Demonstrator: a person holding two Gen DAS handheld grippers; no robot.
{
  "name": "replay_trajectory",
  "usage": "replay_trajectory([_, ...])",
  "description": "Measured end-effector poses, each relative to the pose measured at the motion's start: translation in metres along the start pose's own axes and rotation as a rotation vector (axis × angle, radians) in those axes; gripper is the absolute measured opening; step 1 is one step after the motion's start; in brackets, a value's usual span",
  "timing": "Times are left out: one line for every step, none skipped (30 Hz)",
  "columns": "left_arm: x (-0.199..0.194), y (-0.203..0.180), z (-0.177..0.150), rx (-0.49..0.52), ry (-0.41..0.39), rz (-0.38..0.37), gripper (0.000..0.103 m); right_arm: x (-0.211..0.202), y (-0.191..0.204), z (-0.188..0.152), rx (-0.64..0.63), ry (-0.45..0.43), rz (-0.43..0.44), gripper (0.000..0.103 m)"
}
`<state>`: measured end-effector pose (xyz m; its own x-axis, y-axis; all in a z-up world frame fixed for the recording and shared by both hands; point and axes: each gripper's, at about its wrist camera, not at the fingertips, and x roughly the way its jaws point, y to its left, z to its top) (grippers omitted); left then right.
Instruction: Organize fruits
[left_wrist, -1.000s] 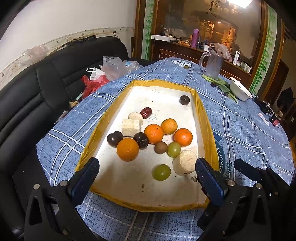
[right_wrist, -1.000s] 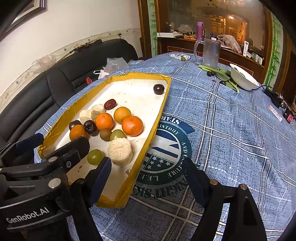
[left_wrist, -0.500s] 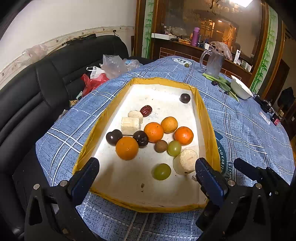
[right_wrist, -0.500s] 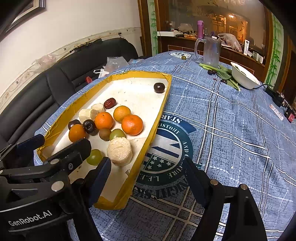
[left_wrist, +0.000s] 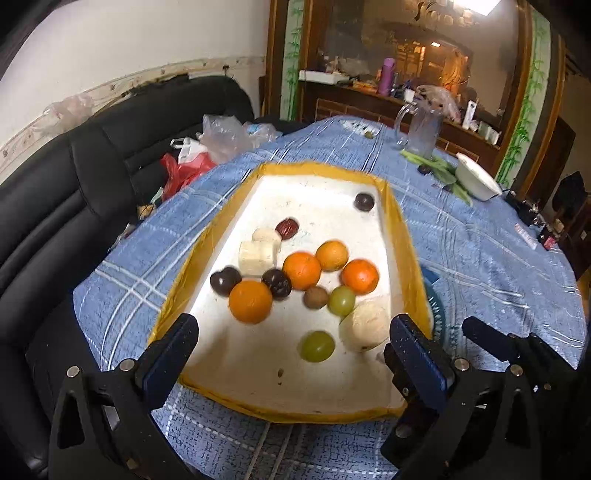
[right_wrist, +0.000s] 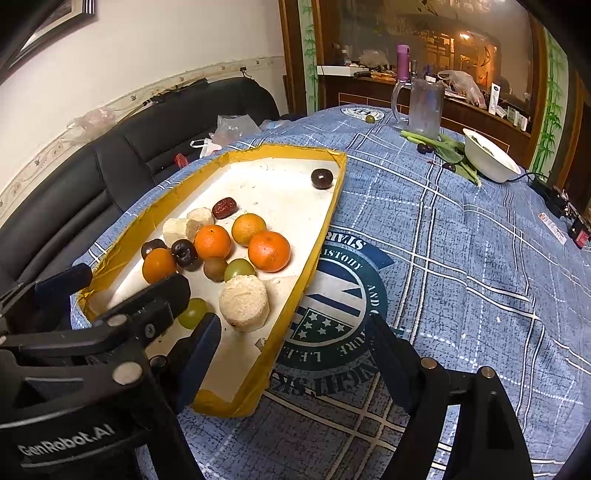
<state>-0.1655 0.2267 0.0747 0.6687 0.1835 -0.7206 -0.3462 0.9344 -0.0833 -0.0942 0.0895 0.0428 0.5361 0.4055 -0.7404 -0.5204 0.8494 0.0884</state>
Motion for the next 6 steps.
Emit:
replay_trajectory([-0.003, -0.001, 0.002, 0.002, -0.014, -0.004, 0.103, -0.002, -0.001, 0.001, -0.001, -0.003, -0.003, 0.084])
replay_trajectory([-0.008, -0.002, 0.005, 0.002, -0.034, -0.007, 0.103, -0.005, -0.003, 0.002, -0.001, -0.01, -0.008, 0.084])
replay_trajectory([-0.012, -0.003, 0.008, 0.003, -0.049, -0.011, 0.103, -0.01, -0.006, 0.003, 0.002, -0.021, -0.015, 0.084])
replay_trajectory([-0.014, -0.005, 0.011, 0.004, -0.055, -0.013, 0.103, -0.015, -0.011, 0.005, 0.008, -0.033, -0.02, 0.084])
replay_trajectory([-0.017, -0.009, 0.014, 0.009, -0.061, -0.014, 0.103, -0.021, -0.017, 0.005, 0.021, -0.046, -0.029, 0.085])
replay_trajectory([-0.019, -0.012, 0.017, 0.015, -0.064, -0.016, 0.103, -0.025, -0.022, 0.005, 0.032, -0.054, -0.034, 0.087])
